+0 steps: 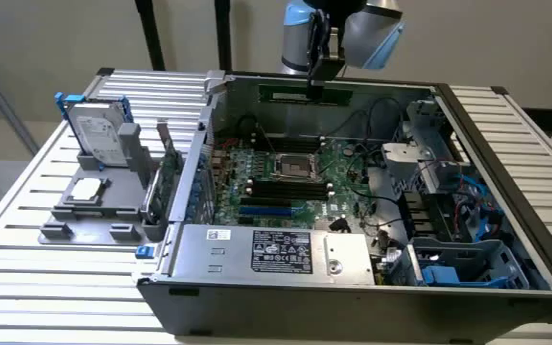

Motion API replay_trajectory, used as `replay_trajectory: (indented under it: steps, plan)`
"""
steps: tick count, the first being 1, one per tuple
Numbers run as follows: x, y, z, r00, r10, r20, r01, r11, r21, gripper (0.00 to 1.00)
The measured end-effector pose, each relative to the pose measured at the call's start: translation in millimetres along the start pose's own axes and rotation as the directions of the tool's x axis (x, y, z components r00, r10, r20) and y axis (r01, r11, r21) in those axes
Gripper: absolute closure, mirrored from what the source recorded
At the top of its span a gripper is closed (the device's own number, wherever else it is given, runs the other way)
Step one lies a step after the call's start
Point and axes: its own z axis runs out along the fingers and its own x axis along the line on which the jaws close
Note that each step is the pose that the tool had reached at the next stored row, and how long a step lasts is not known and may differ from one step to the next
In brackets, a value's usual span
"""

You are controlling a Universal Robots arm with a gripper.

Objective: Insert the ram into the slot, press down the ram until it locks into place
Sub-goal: 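Insert the ram into the slot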

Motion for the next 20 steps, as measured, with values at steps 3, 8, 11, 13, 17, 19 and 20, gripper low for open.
replay_trajectory:
  steps: [3, 8, 11, 13, 17, 19, 20]
  plan:
    - [0.0, 0.0, 0.0, 1.0000, 0.000, 0.0001, 0.000, 1.0000, 0.0000, 0.87]
    - [0.0, 0.0, 0.0, 1.0000, 0.000, 0.0001, 0.000, 1.0000, 0.0000, 0.87]
    - [0.0, 0.0, 0.0, 1.0000, 0.000, 0.0001, 0.000, 1.0000, 0.0000, 0.87]
    - [0.0, 0.0, 0.2, 1.0000, 0.000, 0.0001, 0.000, 1.0000, -0.0013, 0.87]
    - [0.4, -0.2, 5.7, 1.0000, 0.000, 0.0002, 0.000, 1.0000, -0.0019, 0.87]
    - [1.4, -0.4, 9.4, 1.0000, 0.000, 0.0002, 0.000, 1.0000, -0.0019, 0.87]
    - [2.3, -0.4, 11.1, 1.0000, 0.000, 0.0002, 0.000, 1.0000, -0.0019, 0.87]
